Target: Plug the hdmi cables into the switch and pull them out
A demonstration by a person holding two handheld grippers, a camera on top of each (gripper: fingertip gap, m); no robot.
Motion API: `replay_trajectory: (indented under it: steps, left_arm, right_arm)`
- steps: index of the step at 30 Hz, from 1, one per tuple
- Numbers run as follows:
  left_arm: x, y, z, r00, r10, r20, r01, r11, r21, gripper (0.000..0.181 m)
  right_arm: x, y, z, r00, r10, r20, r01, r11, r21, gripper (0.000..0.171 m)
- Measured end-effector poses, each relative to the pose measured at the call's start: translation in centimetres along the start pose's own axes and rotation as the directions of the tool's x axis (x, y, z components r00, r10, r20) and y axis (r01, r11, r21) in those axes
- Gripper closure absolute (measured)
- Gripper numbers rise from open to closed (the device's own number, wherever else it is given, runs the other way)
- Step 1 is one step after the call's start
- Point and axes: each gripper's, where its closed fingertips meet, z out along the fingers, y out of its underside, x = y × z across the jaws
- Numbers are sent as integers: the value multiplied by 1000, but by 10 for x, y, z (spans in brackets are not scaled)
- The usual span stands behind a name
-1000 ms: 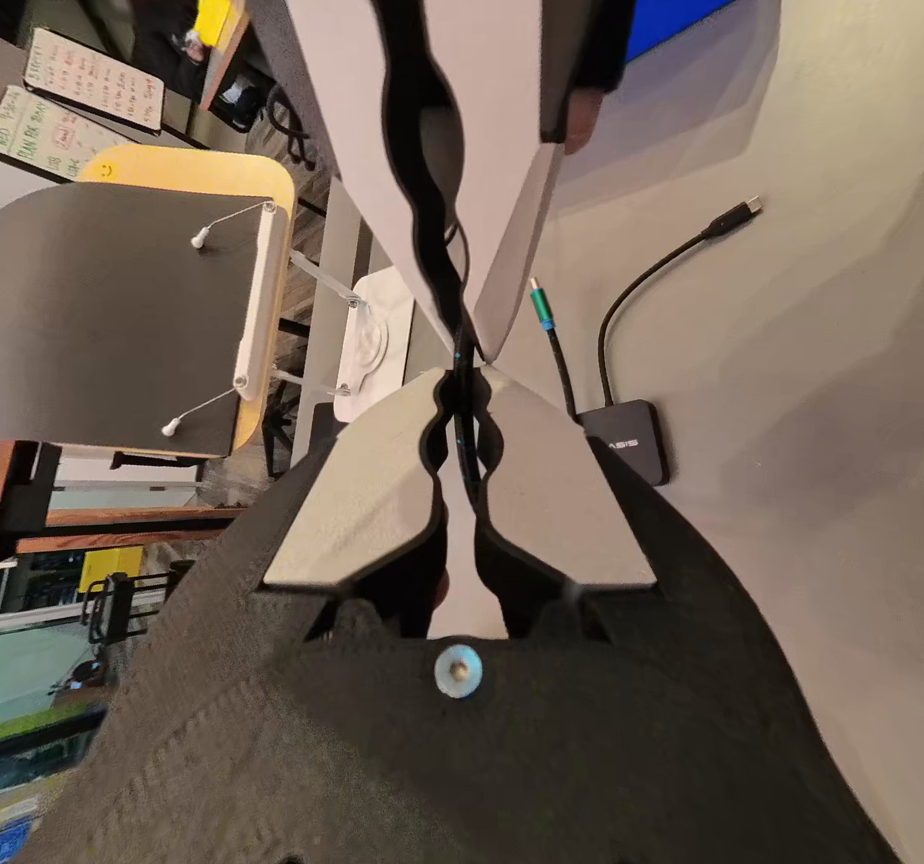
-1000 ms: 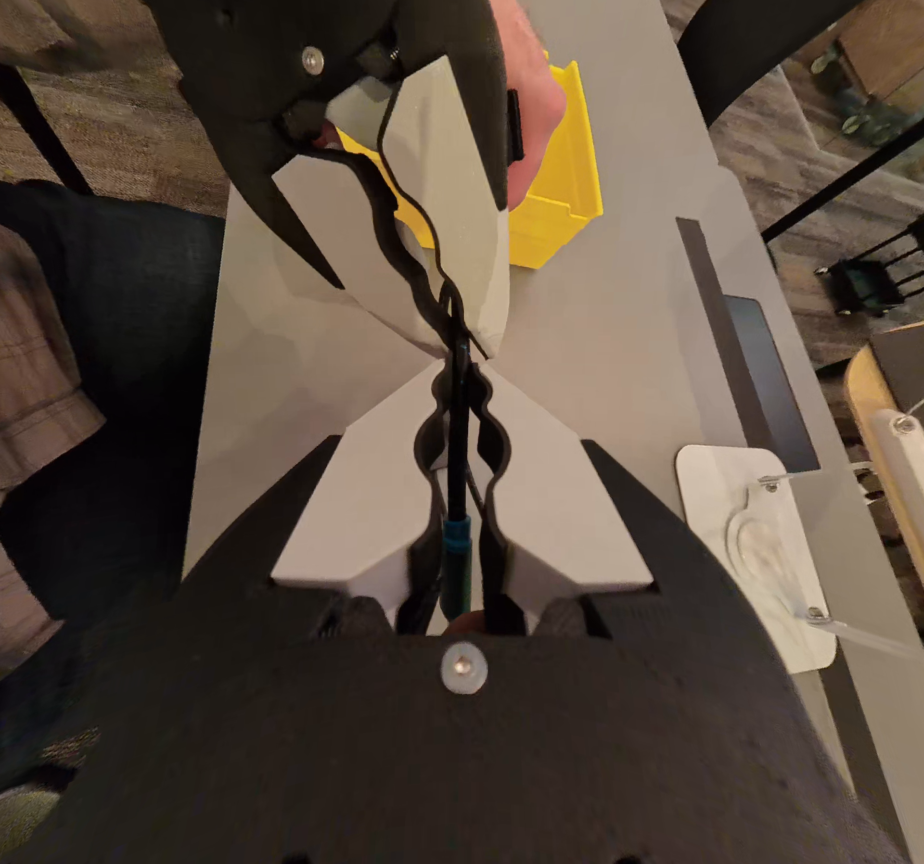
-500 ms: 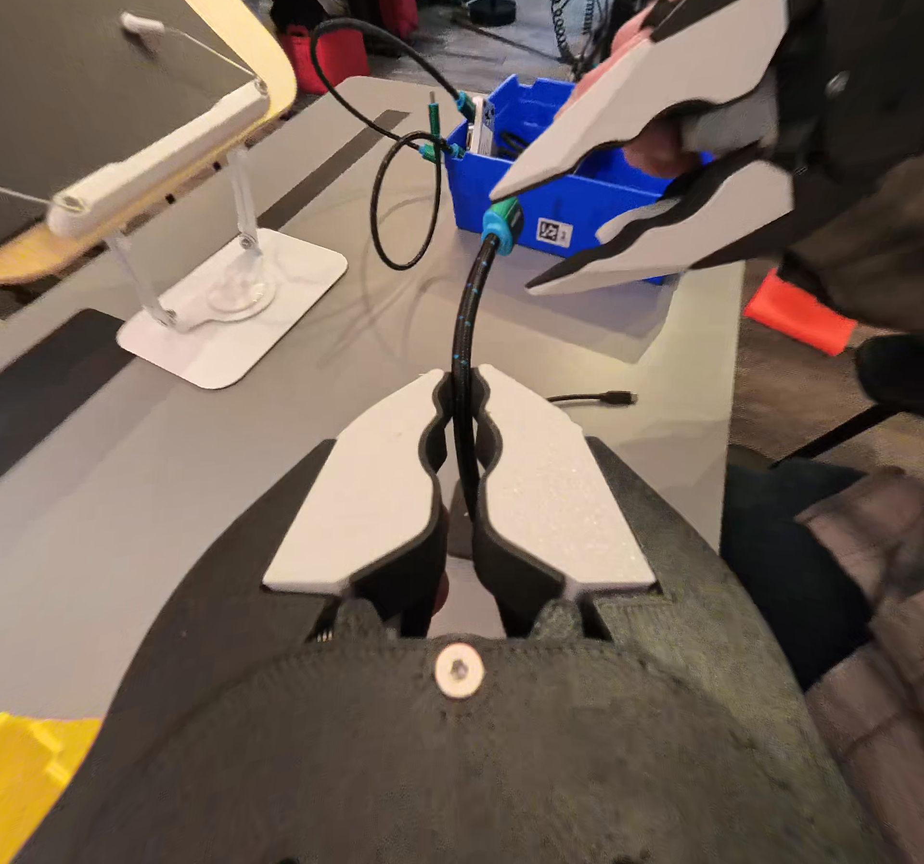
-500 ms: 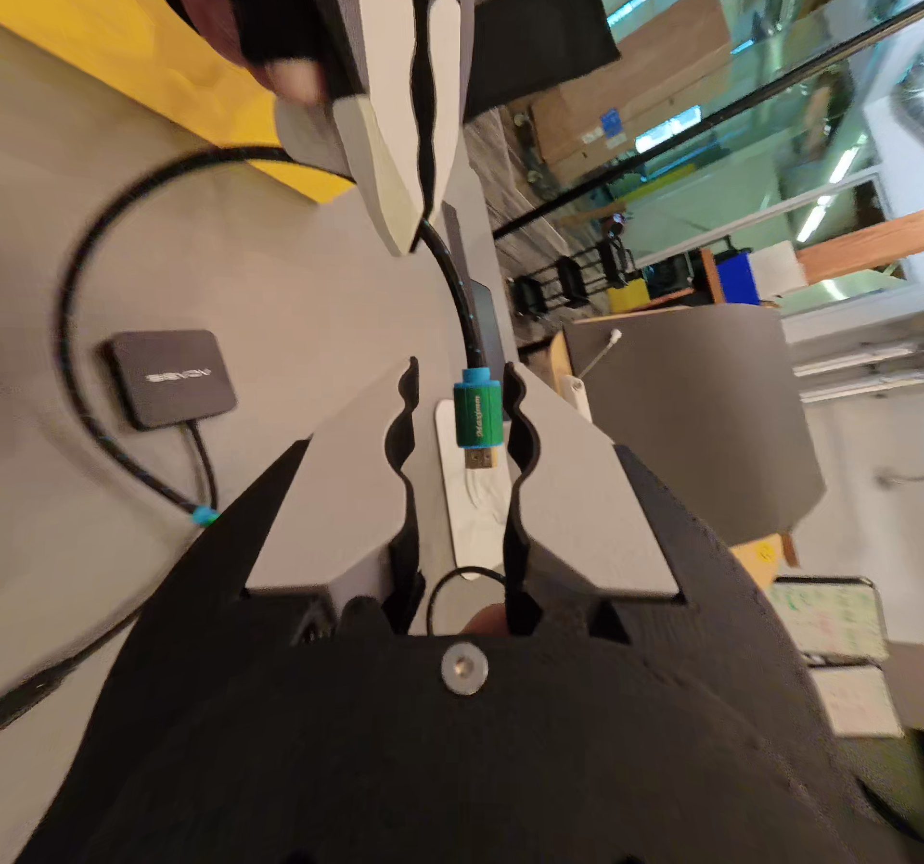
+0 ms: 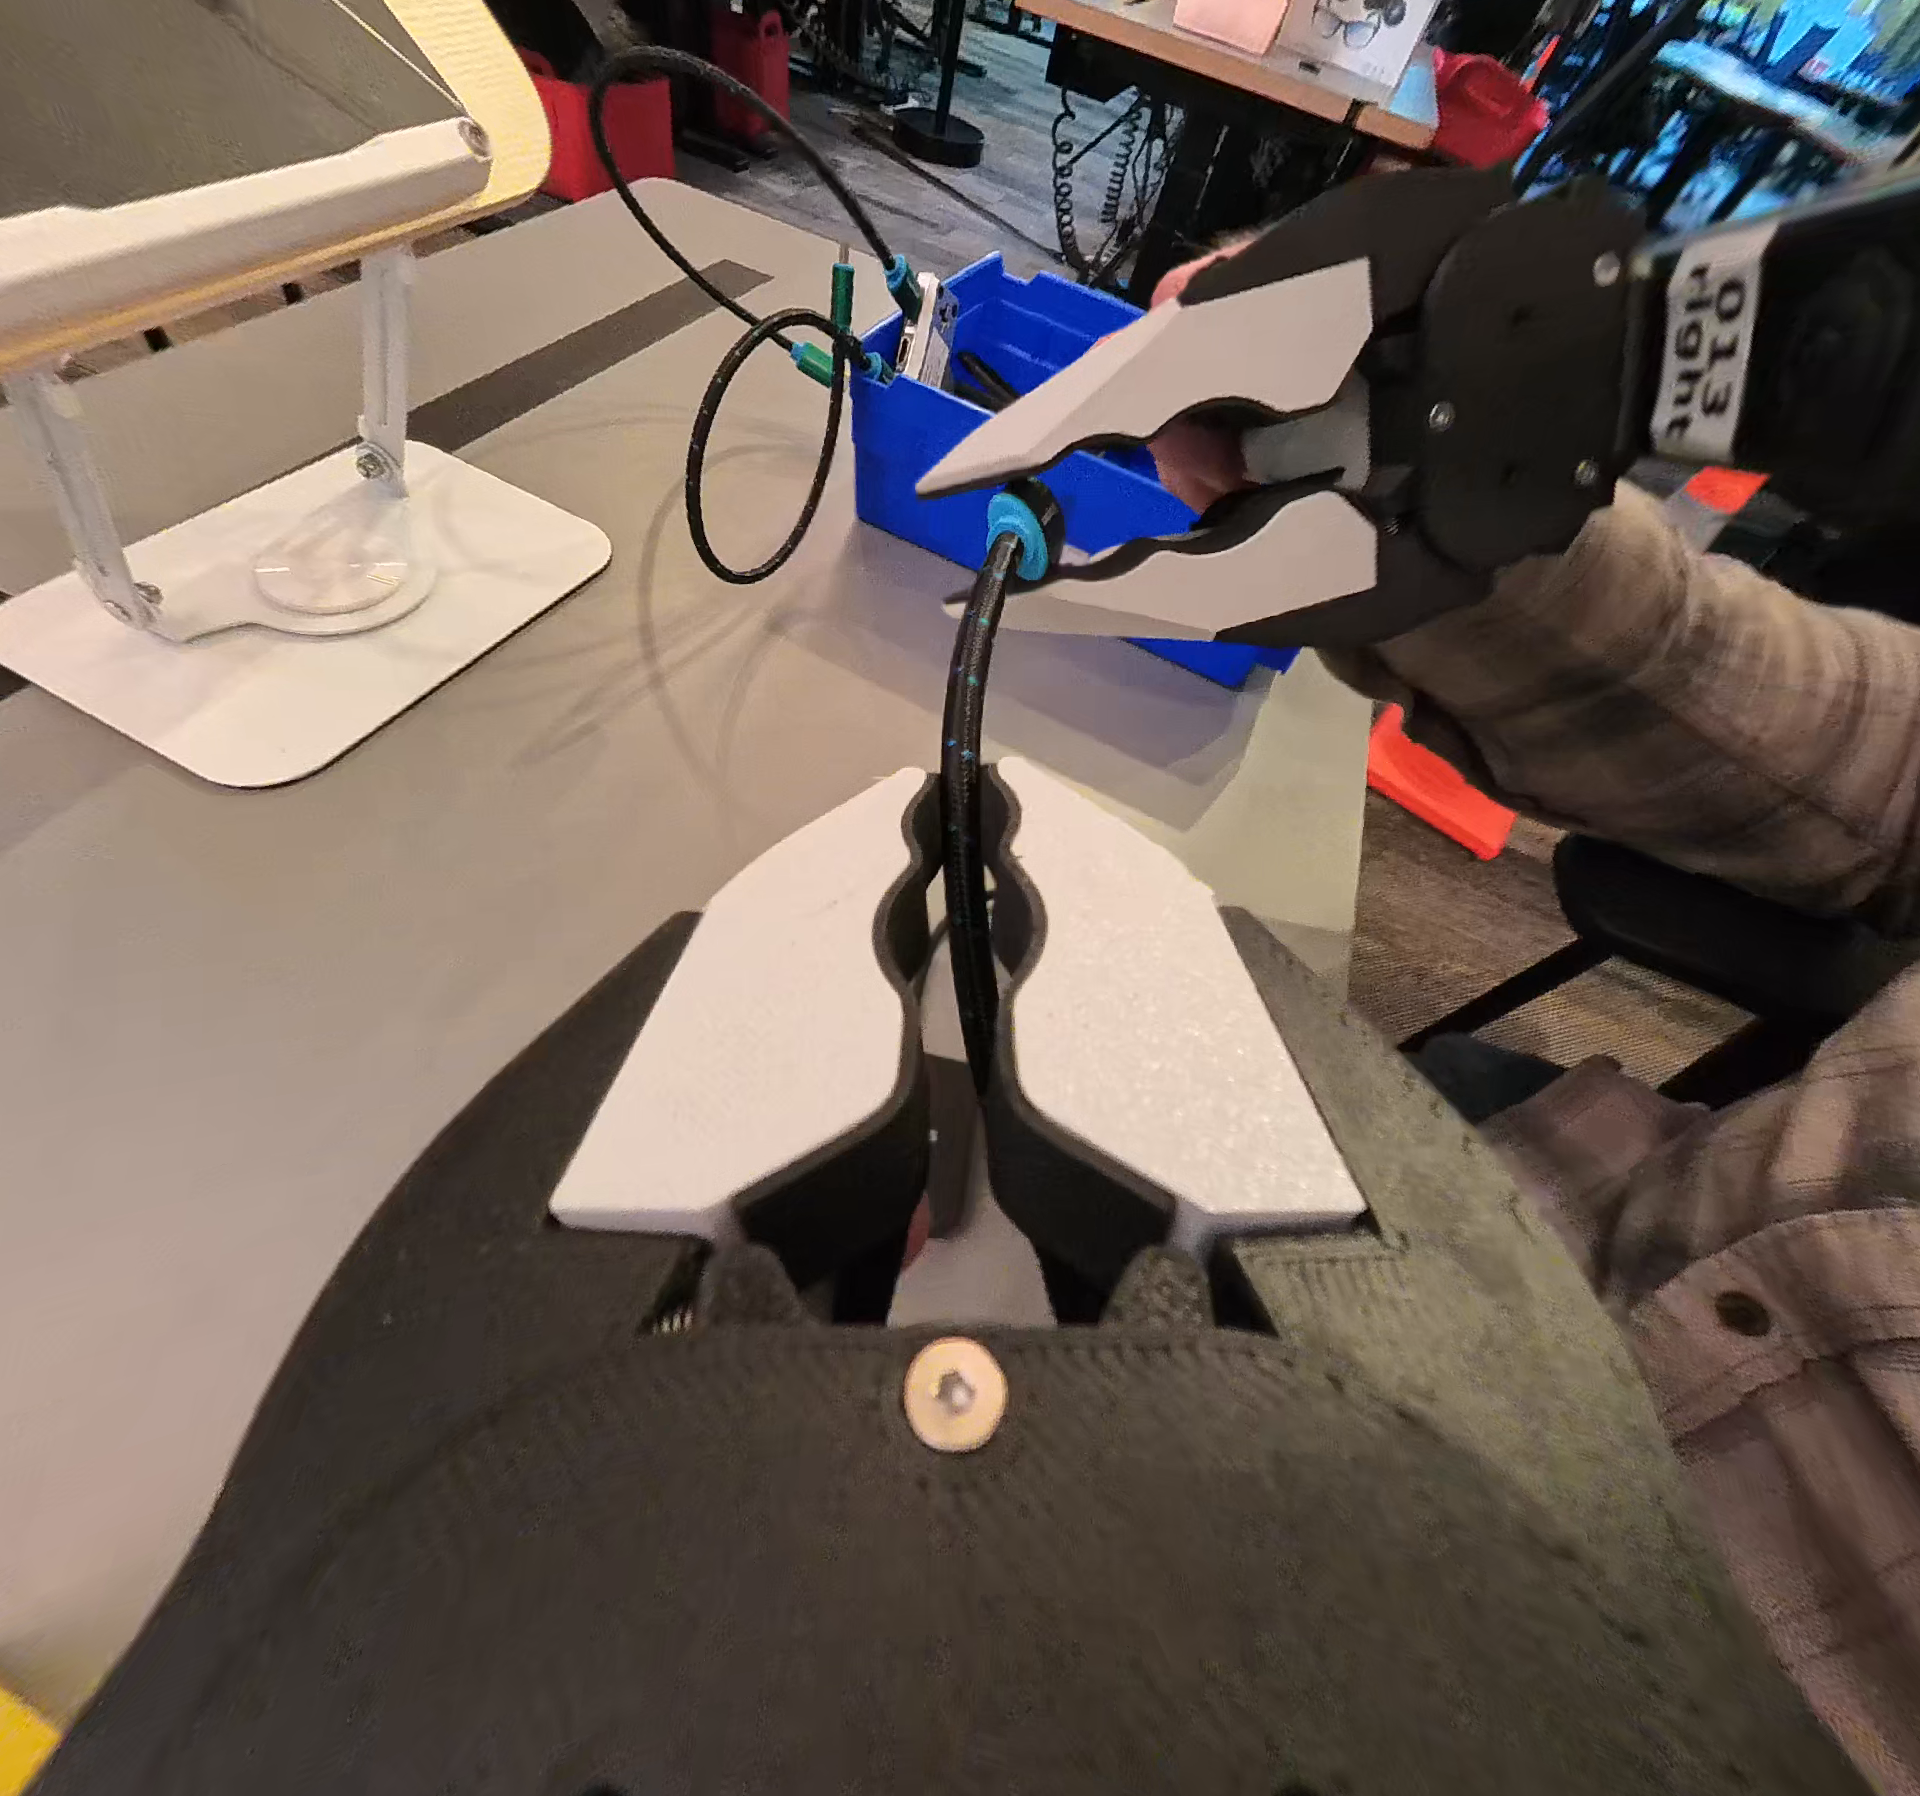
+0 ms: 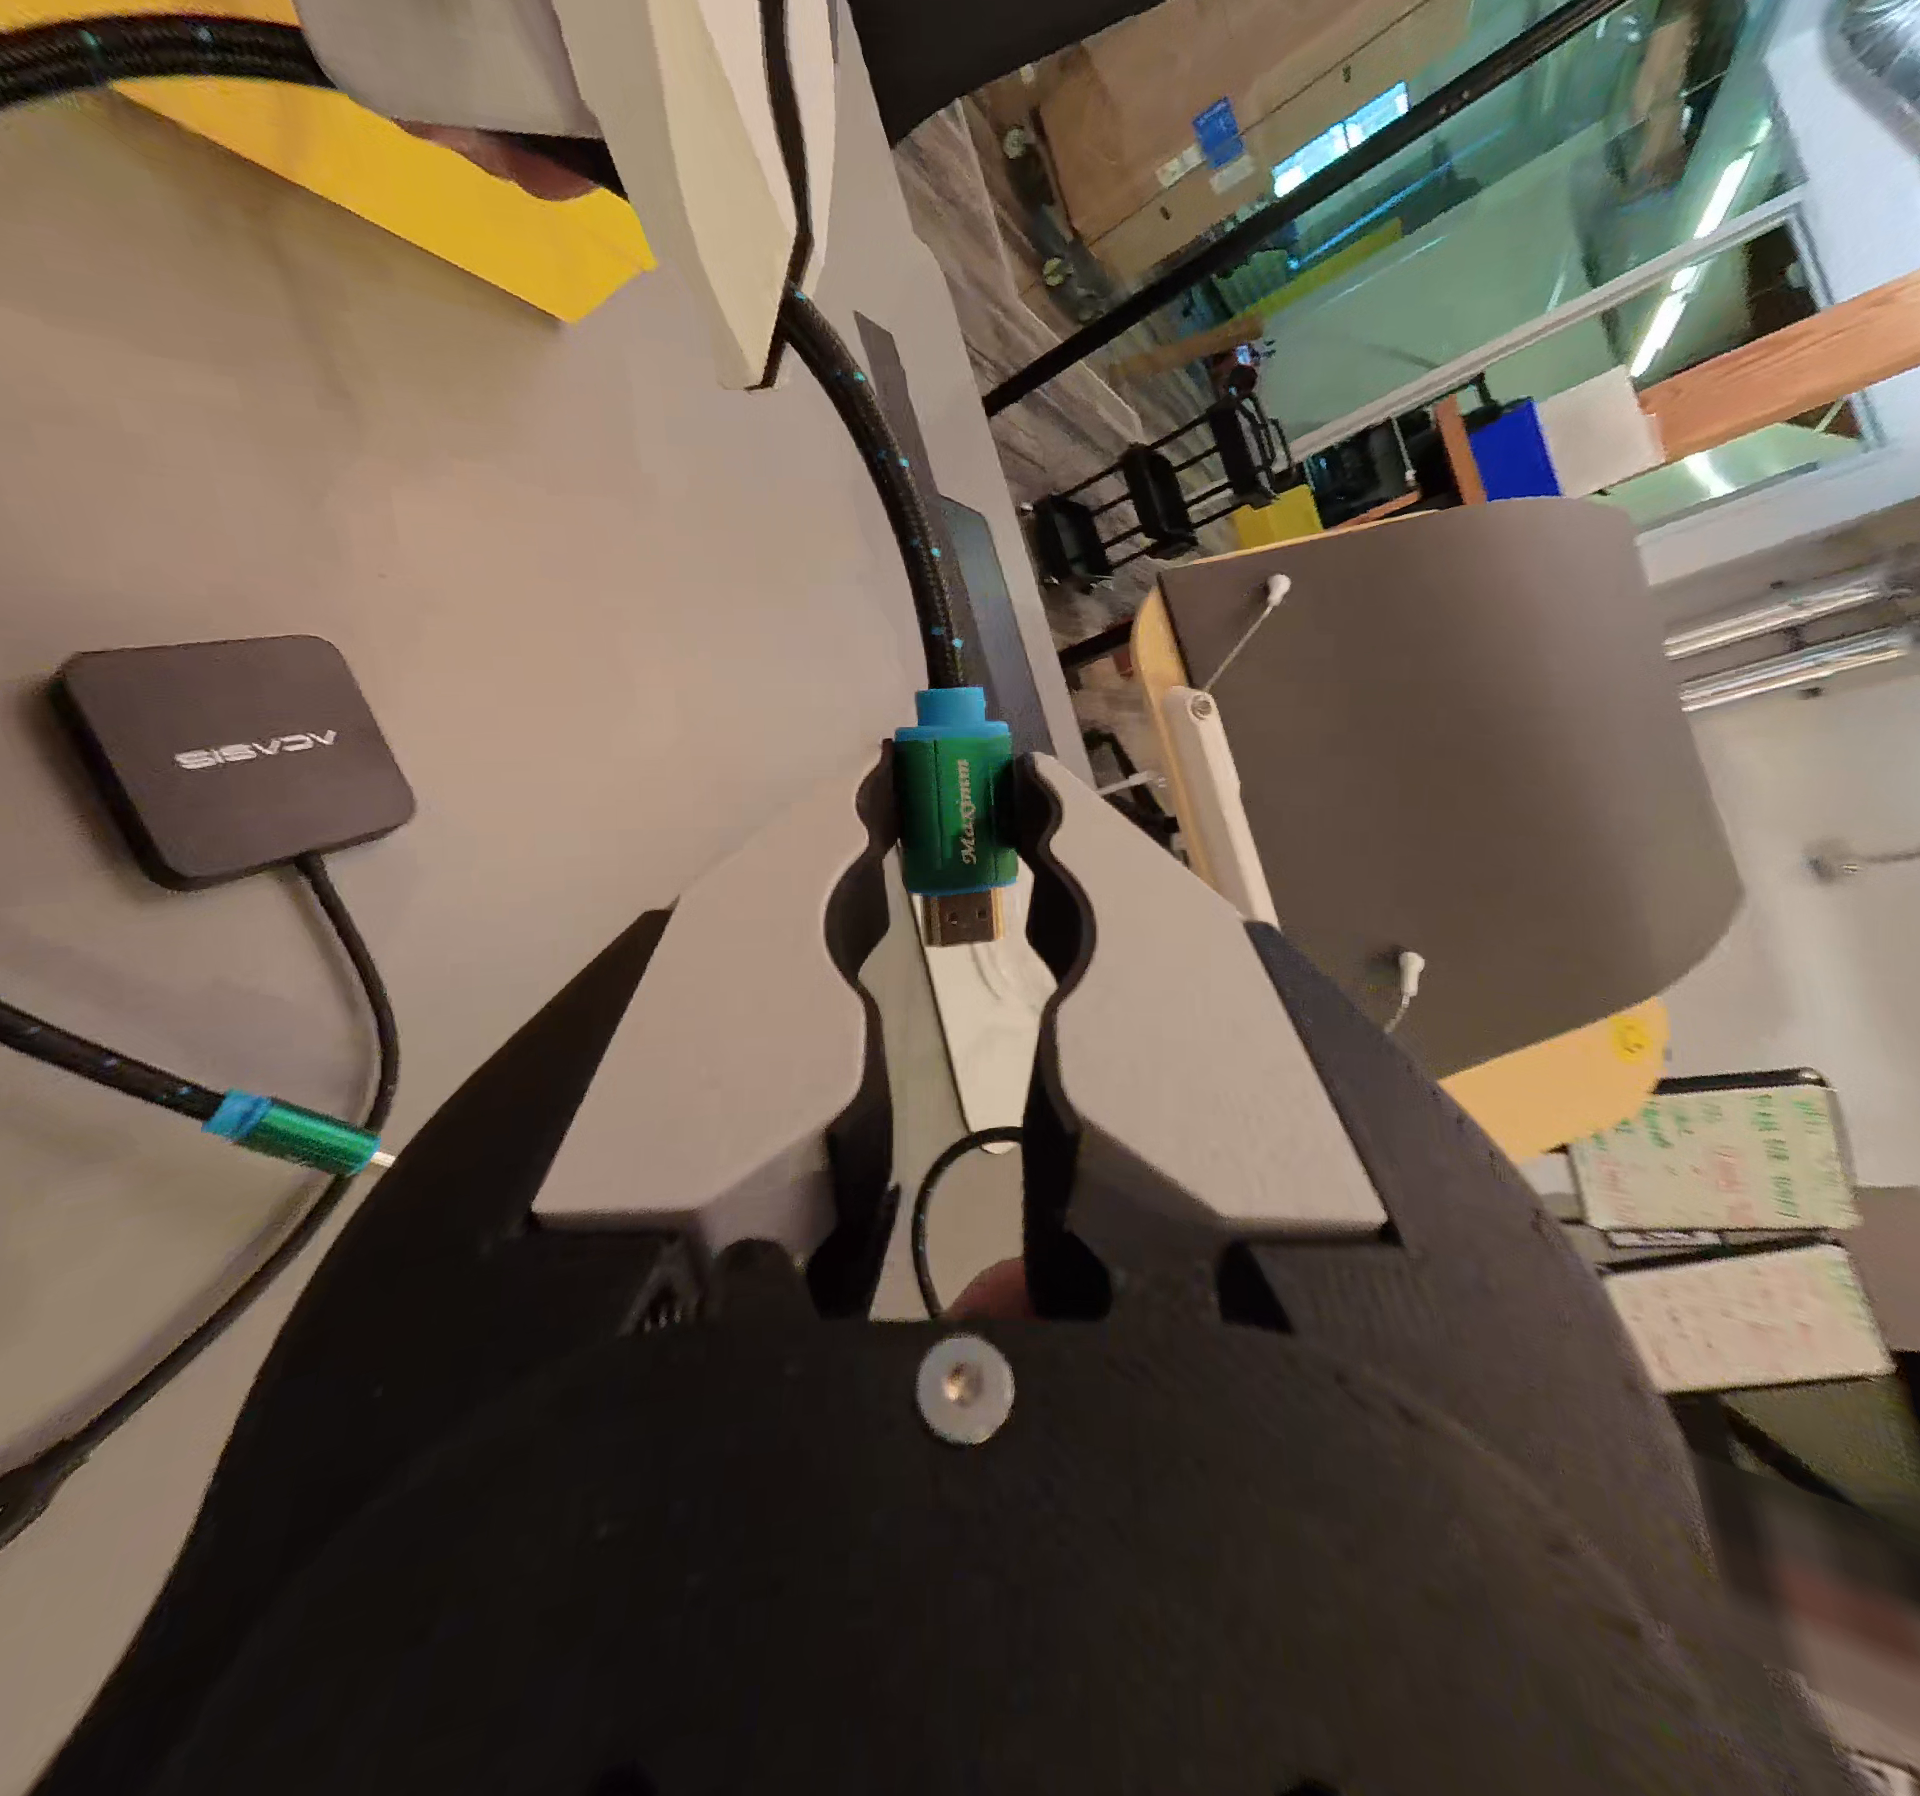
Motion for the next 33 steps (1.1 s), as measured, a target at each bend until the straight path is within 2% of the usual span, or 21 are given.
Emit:
replay_trajectory:
  steps: [3,5,8,12,14,17,19,26,29,31,33]
  left_arm:
    - [3,-4,-3,996,83,27,-83,997,-4,172]
    - [8,-12,-8,987,156,31,-157,988,17,156]
    - [11,-30,-24,977,208,41,-211,974,82,148]
    - [-3,-51,-51,985,158,69,-170,962,212,151]
    - [-18,-47,-54,979,156,128,-180,961,208,154]
    - [-26,-28,-41,955,239,173,-259,960,107,150]
    - [-13,-19,-28,945,299,130,-309,949,65,143]
    - [32,-15,1,928,373,-3,-369,920,129,133]
    - [50,-18,6,920,387,-57,-375,914,157,134]
    - [45,-11,13,921,388,-29,-384,920,81,139]
    - [46,-10,13,923,382,-38,-378,922,89,145]
  right_arm:
    - [-2,-1,-2,996,70,54,-72,997,30,153]
    - [-2,-1,-3,985,143,98,-149,988,50,153]
    - [0,0,-6,969,209,132,-220,972,78,153]
    - [5,-7,-12,939,291,181,-316,940,128,153]
    - [4,-13,-14,924,315,215,-348,927,138,153]
    - [-3,-21,-15,904,328,275,-376,916,142,153]
    - [-9,-26,-14,891,326,315,-382,914,135,153]
    - [-42,-44,-17,815,305,493,-411,904,119,153]
    - [-48,-50,-17,798,299,523,-416,902,118,153]
    - [-49,-53,-18,799,295,524,-411,904,118,153]
    - [-48,-51,-17,812,287,508,-389,915,105,153]
